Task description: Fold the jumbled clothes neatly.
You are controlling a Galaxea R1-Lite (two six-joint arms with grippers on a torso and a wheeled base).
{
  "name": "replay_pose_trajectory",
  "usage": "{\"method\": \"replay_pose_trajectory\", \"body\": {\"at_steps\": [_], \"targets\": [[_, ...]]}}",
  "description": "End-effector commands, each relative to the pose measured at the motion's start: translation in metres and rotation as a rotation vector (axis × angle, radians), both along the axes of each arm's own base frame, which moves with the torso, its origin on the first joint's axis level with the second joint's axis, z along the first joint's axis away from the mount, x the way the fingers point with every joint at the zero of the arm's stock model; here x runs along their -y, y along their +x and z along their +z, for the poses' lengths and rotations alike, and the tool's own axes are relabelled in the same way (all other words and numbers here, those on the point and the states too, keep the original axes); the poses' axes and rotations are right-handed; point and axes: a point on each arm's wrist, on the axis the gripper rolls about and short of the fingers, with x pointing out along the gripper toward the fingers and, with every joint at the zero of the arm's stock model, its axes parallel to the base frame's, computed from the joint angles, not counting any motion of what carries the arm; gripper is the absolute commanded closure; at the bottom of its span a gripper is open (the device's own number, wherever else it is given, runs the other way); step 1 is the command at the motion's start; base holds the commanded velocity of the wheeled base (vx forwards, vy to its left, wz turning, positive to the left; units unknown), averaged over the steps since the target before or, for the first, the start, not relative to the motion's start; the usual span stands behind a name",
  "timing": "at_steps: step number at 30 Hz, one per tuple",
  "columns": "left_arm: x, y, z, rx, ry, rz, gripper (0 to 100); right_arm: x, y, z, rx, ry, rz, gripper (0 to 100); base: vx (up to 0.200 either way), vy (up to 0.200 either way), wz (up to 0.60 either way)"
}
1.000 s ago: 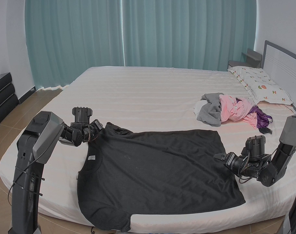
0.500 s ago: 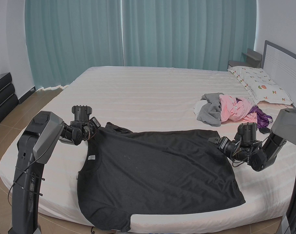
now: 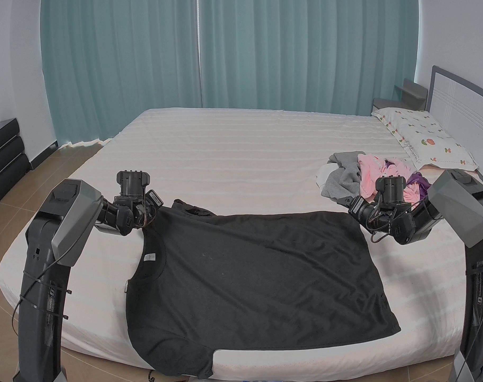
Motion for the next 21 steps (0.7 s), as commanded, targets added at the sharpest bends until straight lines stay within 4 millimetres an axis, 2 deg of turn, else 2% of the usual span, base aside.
{"method": "replay_pose_trajectory", "body": {"at_steps": [1, 11, 21], "targets": [[0.000, -0.002, 0.011, -0.001, -0.012, 0.009, 100, 0.012, 0.025, -0.025, -0.032, -0.008, -0.036, 0, 0.000, 0.000, 0.00], [-0.001, -0.004, 0.008, -0.015, -0.026, 0.016, 100, 0.014, 0.046, -0.033, -0.016, -0.016, -0.042, 0, 0.000, 0.000, 0.00], [0.000, -0.005, 0.006, -0.021, -0.026, 0.015, 100, 0.018, 0.055, -0.041, -0.008, -0.015, -0.052, 0, 0.000, 0.000, 0.00]]}}
